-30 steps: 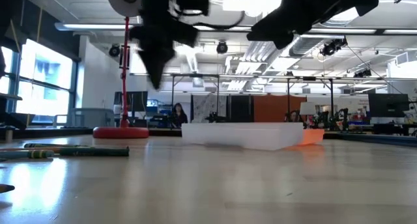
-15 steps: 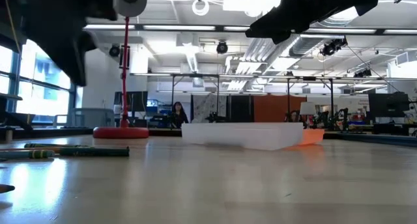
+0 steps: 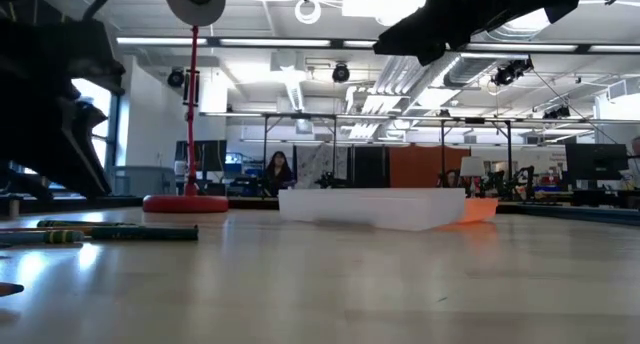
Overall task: Pick & place school supplies into a supply box
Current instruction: Put the green crayon into the supply box
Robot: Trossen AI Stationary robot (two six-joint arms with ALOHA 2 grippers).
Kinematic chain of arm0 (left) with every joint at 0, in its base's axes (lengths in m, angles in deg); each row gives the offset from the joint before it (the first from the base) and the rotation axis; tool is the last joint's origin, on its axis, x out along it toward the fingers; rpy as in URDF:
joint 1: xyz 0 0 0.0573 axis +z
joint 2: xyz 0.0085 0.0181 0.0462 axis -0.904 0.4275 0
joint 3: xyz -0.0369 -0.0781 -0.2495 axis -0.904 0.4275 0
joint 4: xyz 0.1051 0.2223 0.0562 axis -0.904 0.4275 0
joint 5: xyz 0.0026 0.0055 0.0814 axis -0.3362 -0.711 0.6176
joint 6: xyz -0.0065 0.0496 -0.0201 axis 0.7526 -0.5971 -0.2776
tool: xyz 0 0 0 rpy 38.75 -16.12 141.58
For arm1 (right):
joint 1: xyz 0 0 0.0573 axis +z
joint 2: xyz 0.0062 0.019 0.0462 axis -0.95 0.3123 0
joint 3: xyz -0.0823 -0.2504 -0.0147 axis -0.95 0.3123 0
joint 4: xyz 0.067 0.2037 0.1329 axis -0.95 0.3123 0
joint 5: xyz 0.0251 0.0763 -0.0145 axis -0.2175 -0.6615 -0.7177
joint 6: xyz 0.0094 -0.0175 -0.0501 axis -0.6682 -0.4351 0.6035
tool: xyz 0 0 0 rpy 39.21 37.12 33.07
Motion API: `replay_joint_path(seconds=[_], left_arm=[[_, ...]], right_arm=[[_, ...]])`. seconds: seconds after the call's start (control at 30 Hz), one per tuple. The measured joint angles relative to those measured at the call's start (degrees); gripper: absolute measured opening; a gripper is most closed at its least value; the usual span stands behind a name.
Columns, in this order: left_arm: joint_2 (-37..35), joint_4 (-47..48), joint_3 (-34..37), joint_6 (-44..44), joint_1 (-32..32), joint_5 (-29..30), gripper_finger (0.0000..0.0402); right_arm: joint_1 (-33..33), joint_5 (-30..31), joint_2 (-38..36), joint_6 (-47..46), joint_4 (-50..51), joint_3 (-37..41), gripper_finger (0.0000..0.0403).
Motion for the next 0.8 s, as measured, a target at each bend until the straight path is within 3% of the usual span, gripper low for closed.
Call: replay_joint_path(seconds=[0.43, 0.8], left_arm=[[0.0, -22.5, 12.5, -5.9, 0.0, 1.6, 0.0111], [0.0, -25.3, 13.5, -15.9, 0.0, 2.0, 0.0111]], right_arm=[[0.0, 0.0, 0.0, -1.7, -0.3, 0.0, 0.0091], [0.0, 0.0, 0.0, -1.7, -0.3, 0.0, 0.0091]])
